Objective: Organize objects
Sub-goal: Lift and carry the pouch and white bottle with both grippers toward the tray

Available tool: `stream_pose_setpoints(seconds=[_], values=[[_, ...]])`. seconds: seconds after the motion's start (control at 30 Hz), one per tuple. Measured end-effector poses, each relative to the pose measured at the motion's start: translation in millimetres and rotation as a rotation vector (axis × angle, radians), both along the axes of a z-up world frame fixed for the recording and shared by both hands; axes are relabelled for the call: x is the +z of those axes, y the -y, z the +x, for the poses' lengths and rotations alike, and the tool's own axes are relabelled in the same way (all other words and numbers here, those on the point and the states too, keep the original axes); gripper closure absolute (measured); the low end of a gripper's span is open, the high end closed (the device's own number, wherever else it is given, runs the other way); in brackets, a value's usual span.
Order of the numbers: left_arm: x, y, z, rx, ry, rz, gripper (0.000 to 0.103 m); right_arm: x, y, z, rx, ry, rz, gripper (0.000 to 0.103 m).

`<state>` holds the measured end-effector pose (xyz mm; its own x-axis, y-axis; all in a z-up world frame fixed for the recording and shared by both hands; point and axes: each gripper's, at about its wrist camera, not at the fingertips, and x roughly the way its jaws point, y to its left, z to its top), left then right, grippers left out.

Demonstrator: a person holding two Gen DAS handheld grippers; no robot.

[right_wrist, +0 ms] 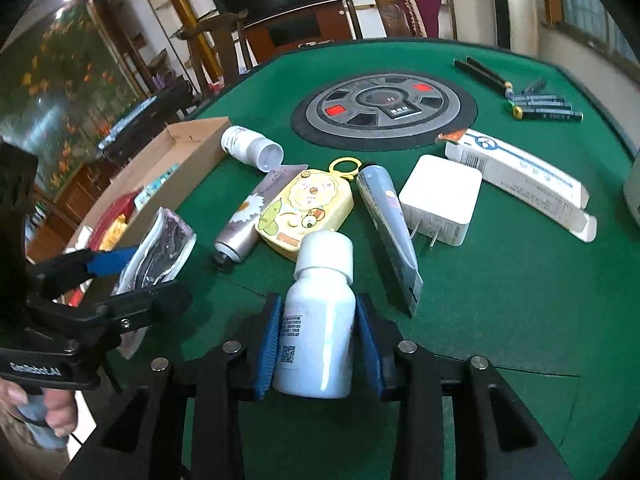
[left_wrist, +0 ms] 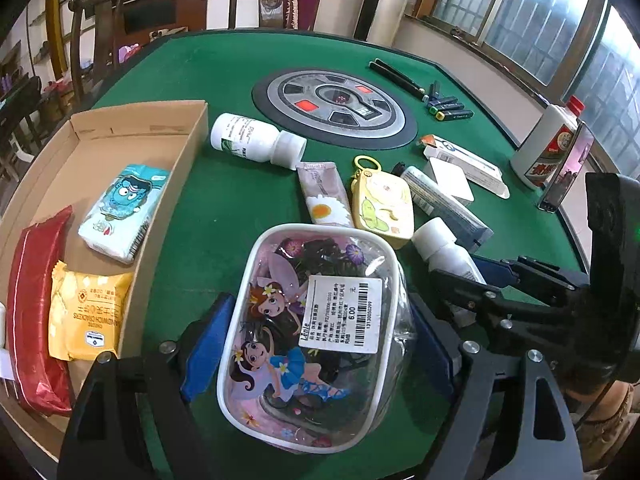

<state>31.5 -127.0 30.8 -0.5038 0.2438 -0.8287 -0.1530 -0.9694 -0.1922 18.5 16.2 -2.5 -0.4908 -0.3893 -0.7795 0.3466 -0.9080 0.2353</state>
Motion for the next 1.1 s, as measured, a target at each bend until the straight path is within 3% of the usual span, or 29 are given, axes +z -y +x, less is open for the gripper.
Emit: stream_pose_setpoints(seconds=[0.17, 1.1], values=[[3, 1, 3, 0.000, -0.007, -0.006, 0.020, 1, 2, 5, -0.013, -0.022, 0.019, 0.067], [28, 22, 14, 0.084, -0.095, -0.093, 0.020, 42, 22, 26, 0.075, -0.152, -0.086, 0.066]])
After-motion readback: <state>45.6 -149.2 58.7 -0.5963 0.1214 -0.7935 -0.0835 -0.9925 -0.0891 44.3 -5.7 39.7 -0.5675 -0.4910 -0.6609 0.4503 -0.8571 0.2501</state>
